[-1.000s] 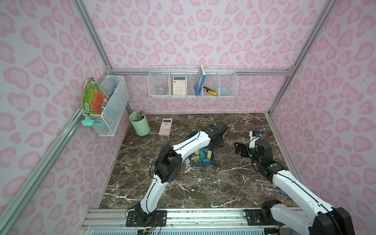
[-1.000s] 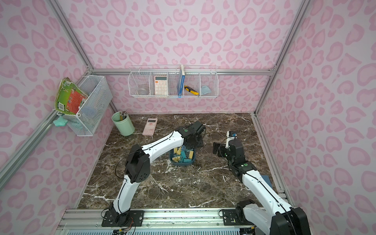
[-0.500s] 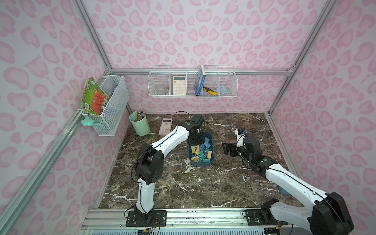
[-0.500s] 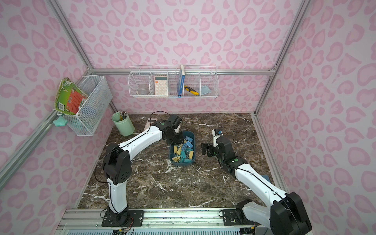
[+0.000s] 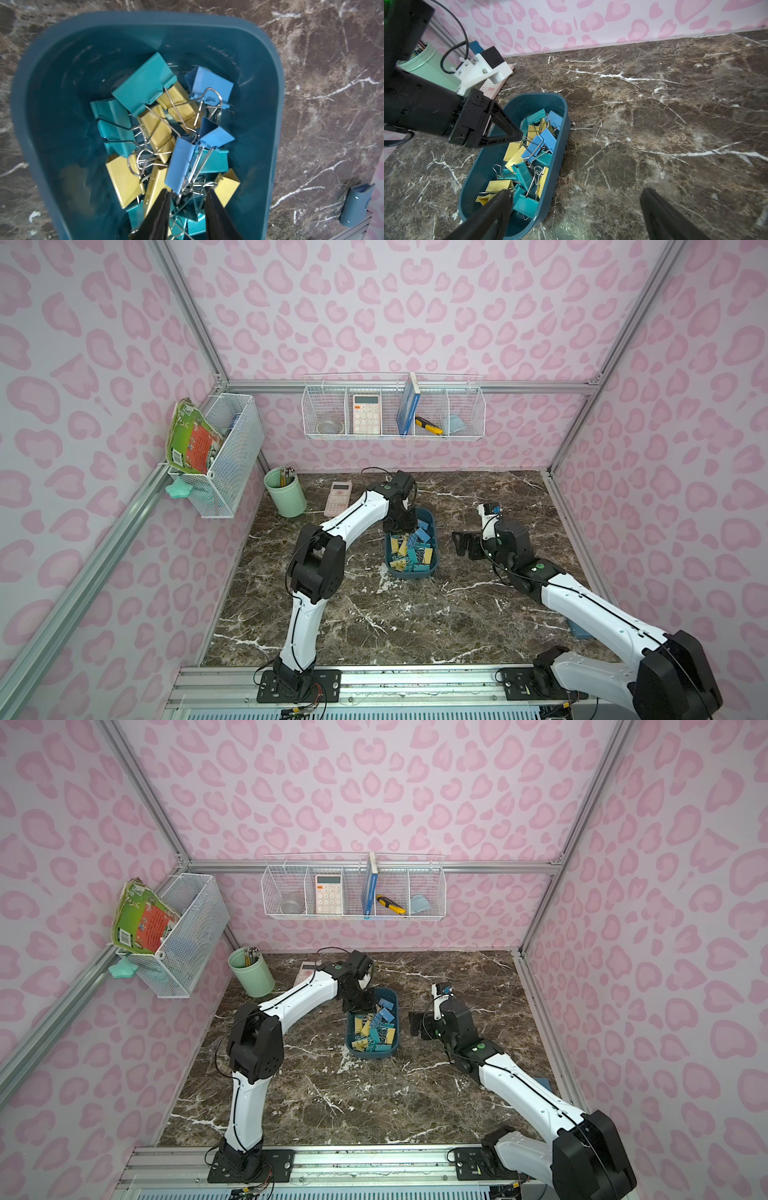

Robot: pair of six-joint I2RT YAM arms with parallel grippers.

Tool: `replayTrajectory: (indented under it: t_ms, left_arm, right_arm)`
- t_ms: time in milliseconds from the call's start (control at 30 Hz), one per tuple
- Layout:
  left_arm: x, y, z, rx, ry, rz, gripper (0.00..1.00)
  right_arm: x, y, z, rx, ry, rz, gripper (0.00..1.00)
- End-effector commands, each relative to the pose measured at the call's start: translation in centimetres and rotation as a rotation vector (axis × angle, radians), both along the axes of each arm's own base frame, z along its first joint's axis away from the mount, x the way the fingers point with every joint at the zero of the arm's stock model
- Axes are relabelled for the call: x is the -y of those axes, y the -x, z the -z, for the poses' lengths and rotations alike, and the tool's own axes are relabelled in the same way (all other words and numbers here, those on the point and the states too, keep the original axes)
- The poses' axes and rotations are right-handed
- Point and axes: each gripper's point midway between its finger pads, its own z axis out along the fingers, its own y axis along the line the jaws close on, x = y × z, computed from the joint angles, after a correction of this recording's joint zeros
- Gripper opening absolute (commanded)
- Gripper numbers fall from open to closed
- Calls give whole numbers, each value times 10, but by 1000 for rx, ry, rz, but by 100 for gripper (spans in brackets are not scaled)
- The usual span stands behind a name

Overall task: Take out the binder clips from the storage box
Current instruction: Pick up the binder clip from the storage box.

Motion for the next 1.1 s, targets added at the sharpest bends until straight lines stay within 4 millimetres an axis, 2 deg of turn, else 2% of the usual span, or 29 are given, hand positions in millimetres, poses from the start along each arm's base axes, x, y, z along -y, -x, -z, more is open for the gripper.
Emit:
replayTrajectory:
  t_ms: [0,167,233,367,433,533,633,700,867,1000,1067]
  left_arm:
    - [-5,0,5,-17,-13,9,32]
    - [-9,-5,16,-27,-23,5,13]
    - [-10,-5,20,-31,-20,5,1]
    - [-11,-3,19,-35,-5,-3,0]
    - [-10,-4,7,-15,17,-11,0]
    - [-9,-5,-24,45,57,-26,0]
    - [-13,-5,-53,102,77,-48,0]
    - [-18,-3,-66,127,88,-68,0]
    - [-47,7,-89,188,93,-150,0]
    - [-90,18,-90,217,83,-265,0]
    - [-115,28,-81,211,72,-328,0]
  right_arm:
    - [2,-1,-3,16,8,6,100]
    - [2,-2,-2,13,9,7,100]
    - [1,-2,-2,15,10,7,100]
    - [0,-3,-1,12,11,3,100]
    - [-1,-4,-1,13,10,1,100]
    - [-3,-4,-1,13,7,-7,100]
    - [-6,-6,-1,13,-1,-15,100]
    - [-10,-7,-2,14,-5,-27,100]
    - [-21,-11,-2,10,-2,-50,100]
    - [-30,-13,-2,11,-1,-73,100]
    - [-35,-14,-2,11,0,-84,100]
